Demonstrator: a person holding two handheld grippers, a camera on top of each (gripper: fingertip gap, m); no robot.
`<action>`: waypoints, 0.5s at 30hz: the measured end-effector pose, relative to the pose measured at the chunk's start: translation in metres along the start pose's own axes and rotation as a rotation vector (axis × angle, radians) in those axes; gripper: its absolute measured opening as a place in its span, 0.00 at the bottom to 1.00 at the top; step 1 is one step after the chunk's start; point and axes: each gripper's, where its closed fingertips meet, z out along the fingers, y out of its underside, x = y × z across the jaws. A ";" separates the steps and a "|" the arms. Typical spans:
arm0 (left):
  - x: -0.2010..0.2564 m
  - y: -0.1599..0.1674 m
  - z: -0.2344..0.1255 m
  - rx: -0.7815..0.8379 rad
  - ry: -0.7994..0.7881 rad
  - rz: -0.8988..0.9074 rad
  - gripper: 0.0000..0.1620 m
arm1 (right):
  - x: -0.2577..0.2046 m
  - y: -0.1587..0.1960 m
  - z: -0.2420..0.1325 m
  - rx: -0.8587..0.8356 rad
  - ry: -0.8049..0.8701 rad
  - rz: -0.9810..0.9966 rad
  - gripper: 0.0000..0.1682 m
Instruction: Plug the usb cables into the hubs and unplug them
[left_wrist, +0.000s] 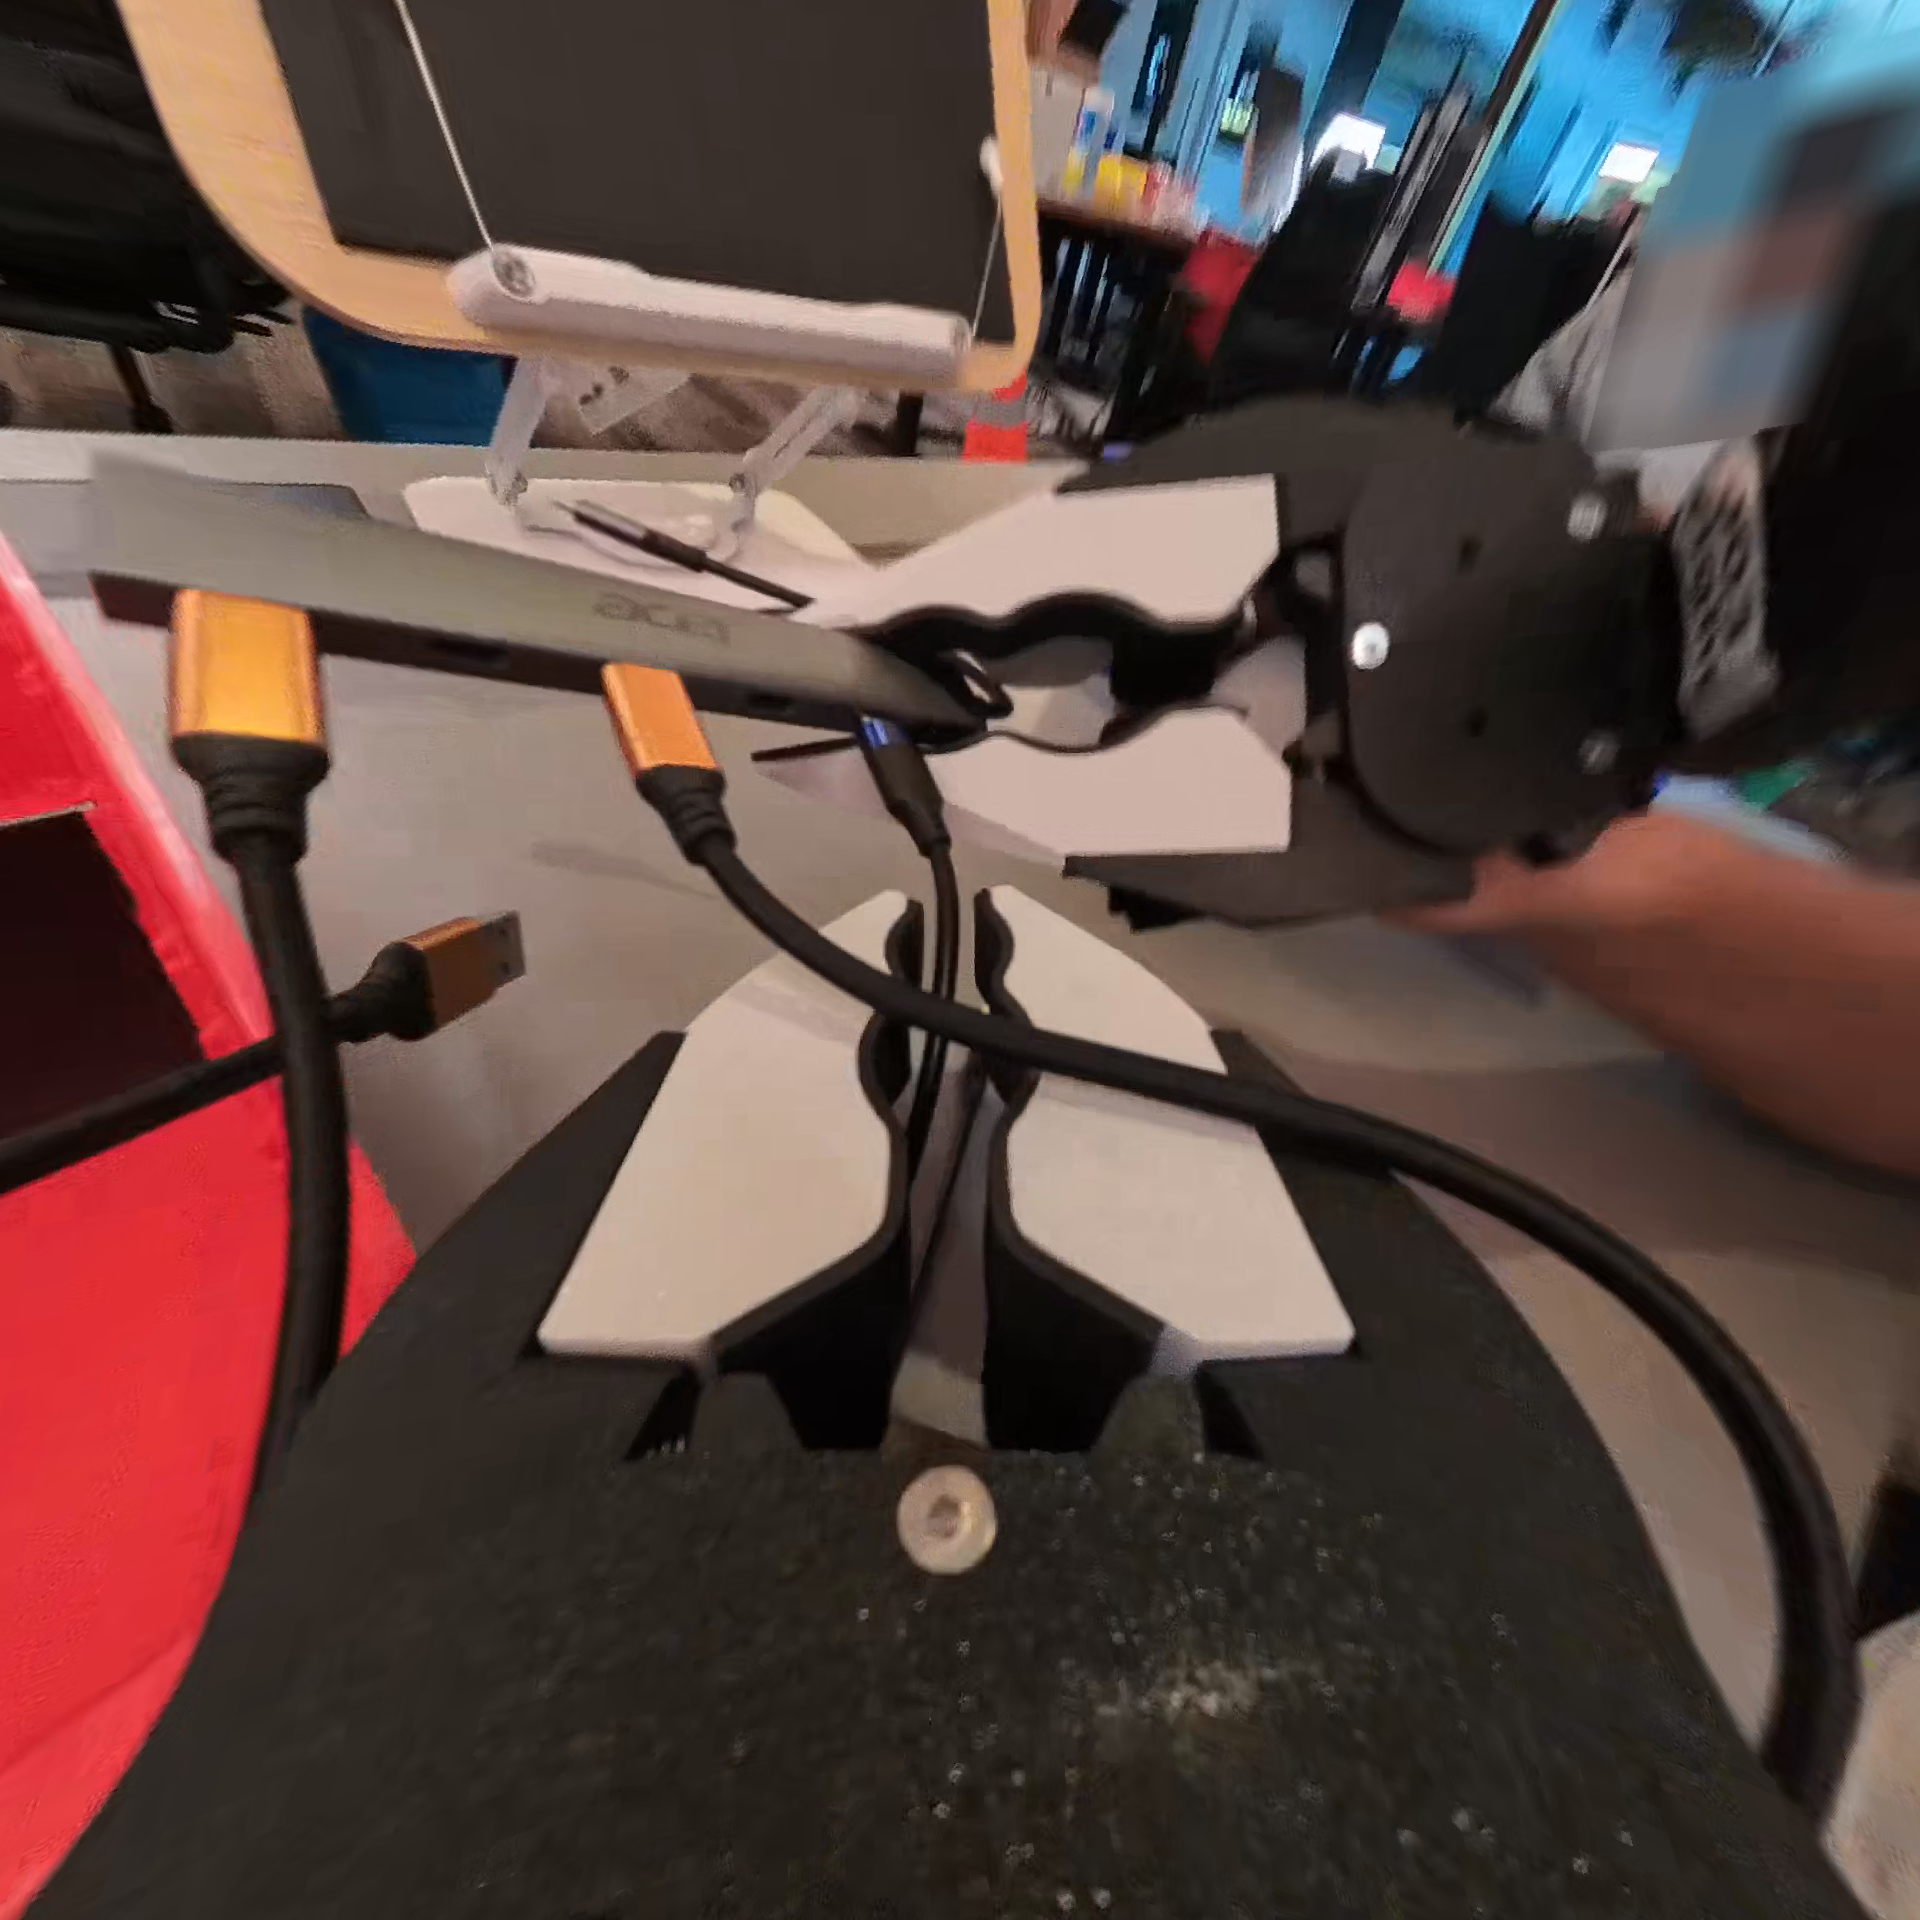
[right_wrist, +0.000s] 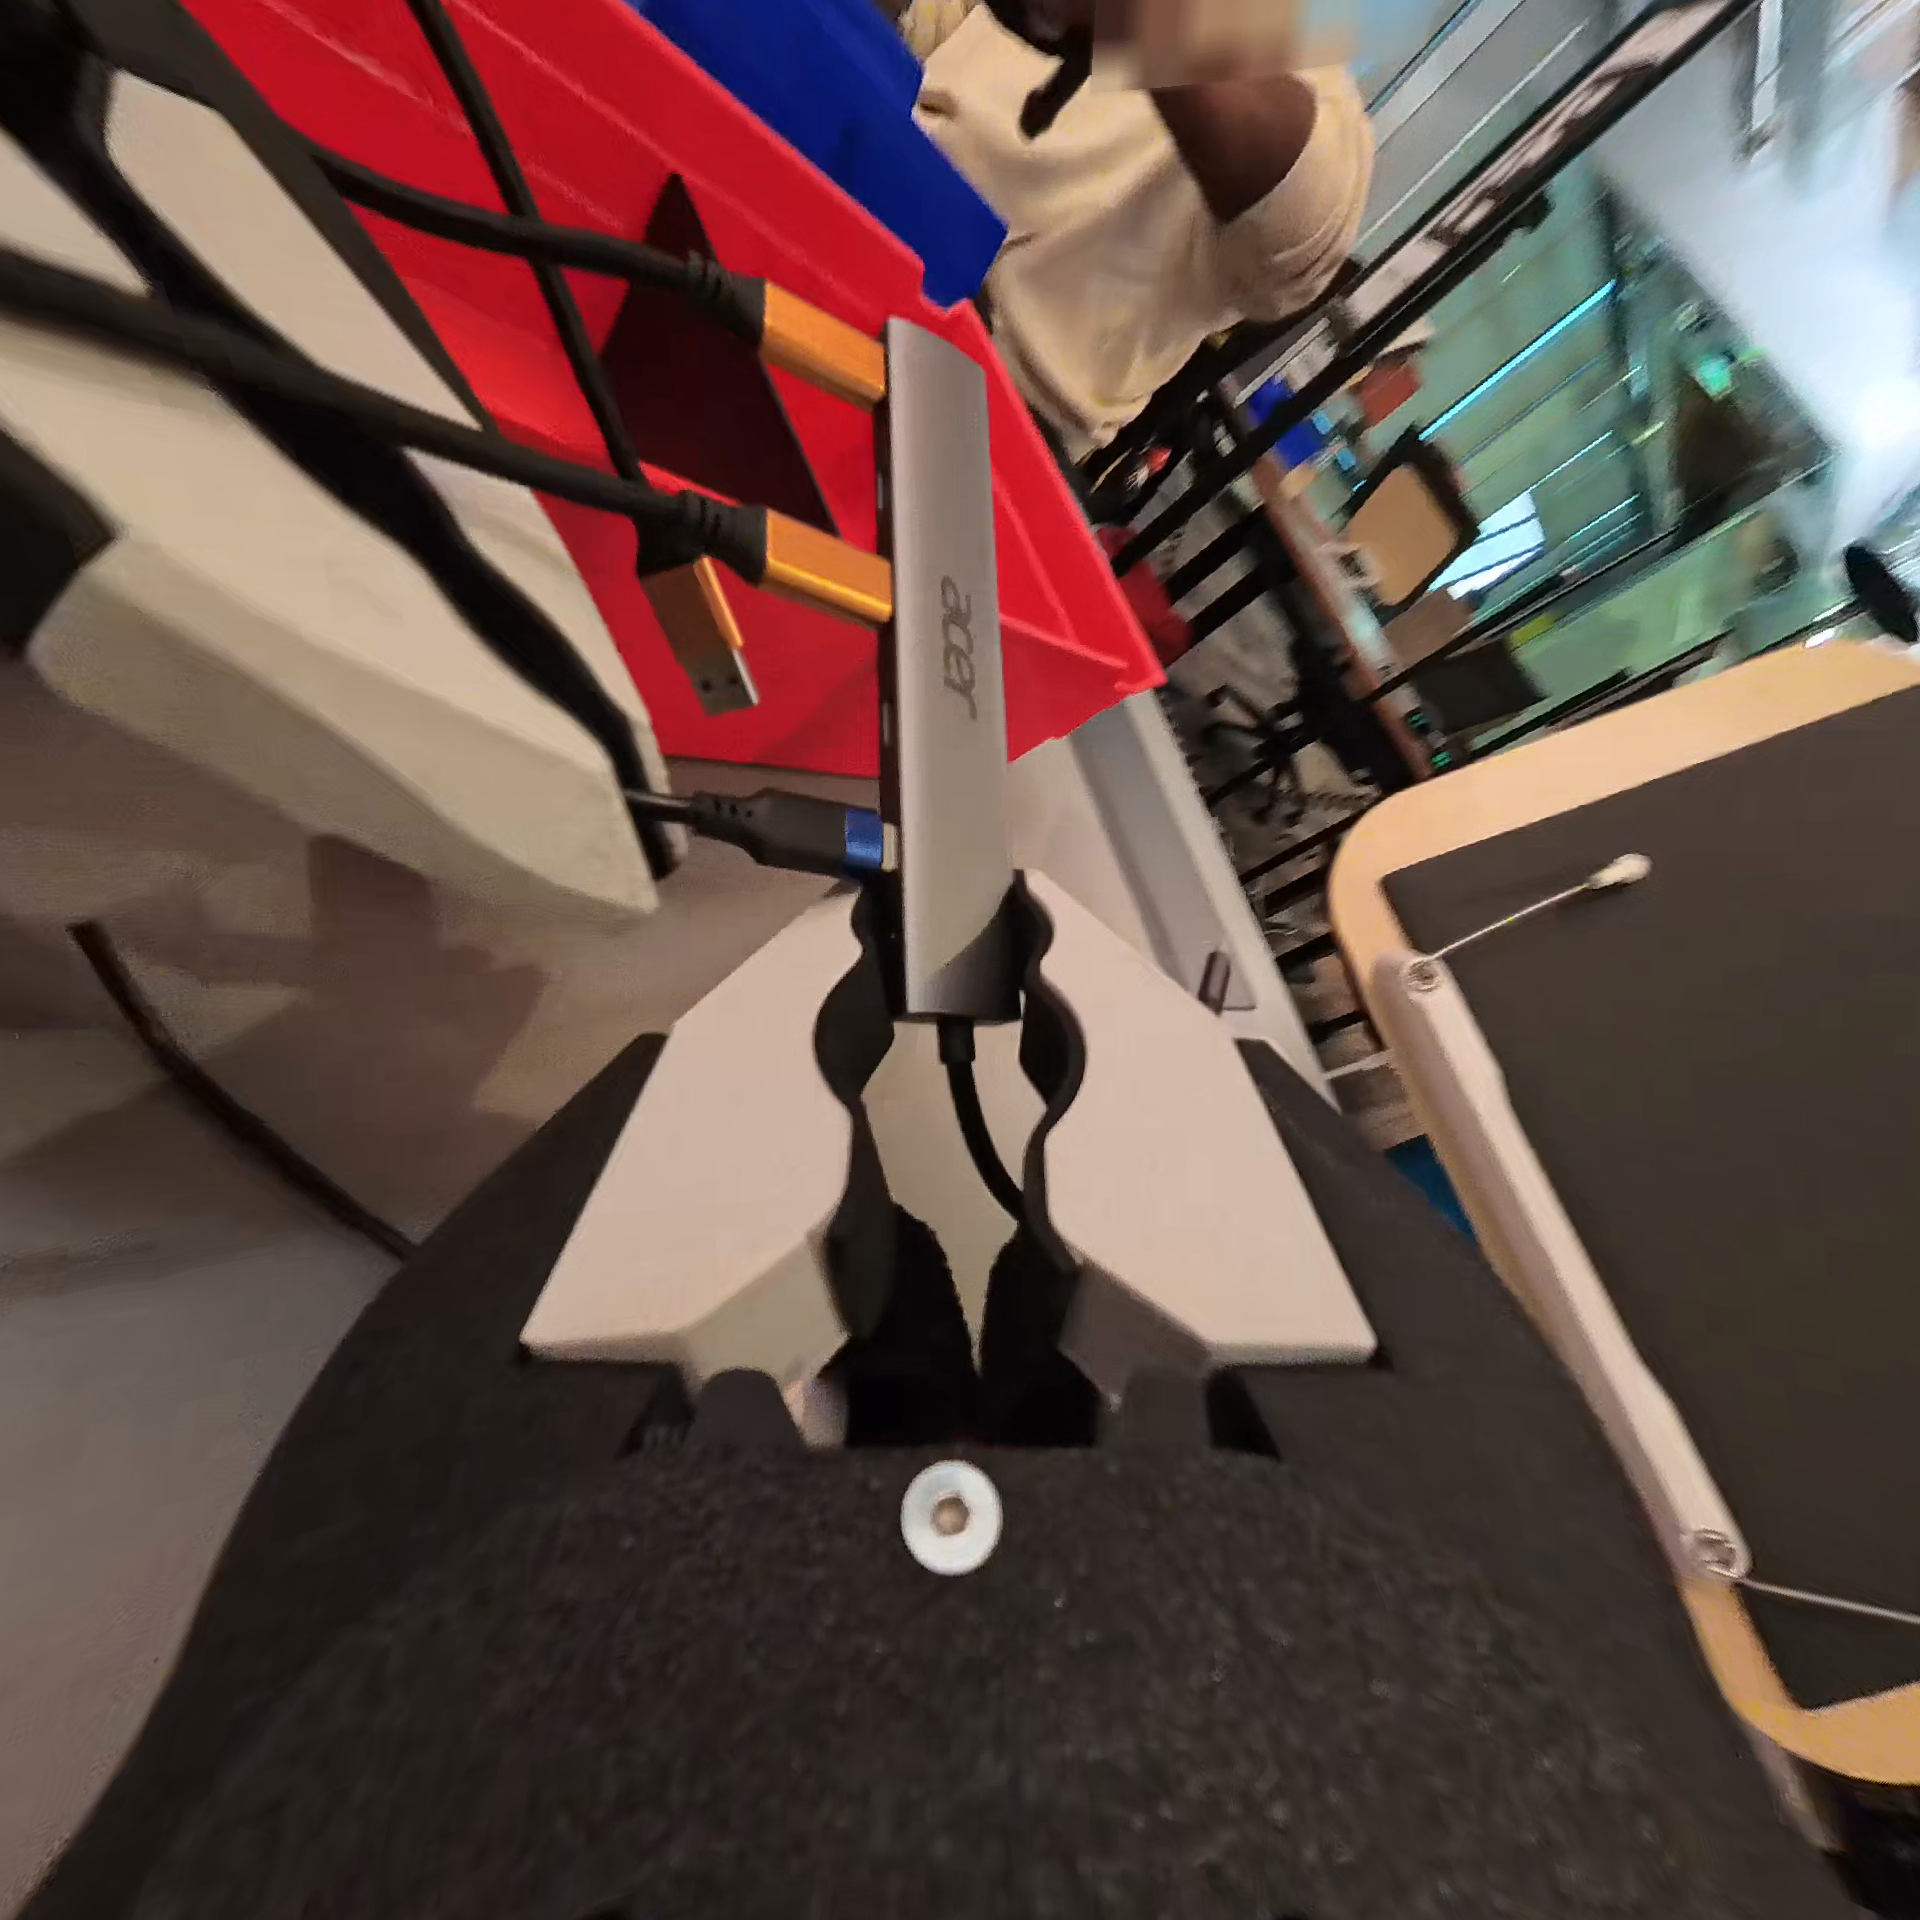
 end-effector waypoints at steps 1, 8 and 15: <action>0.001 -0.003 -0.001 0.022 0.024 -0.048 0.05 | 0.000 -0.003 -0.001 0.014 0.020 -0.023 0.10; 0.005 -0.016 -0.008 0.152 0.150 -0.331 0.02 | 0.005 -0.016 -0.006 0.087 0.133 -0.074 0.10; 0.005 -0.029 -0.016 0.223 0.159 -0.268 0.02 | -0.001 -0.021 -0.009 0.138 0.012 0.155 0.09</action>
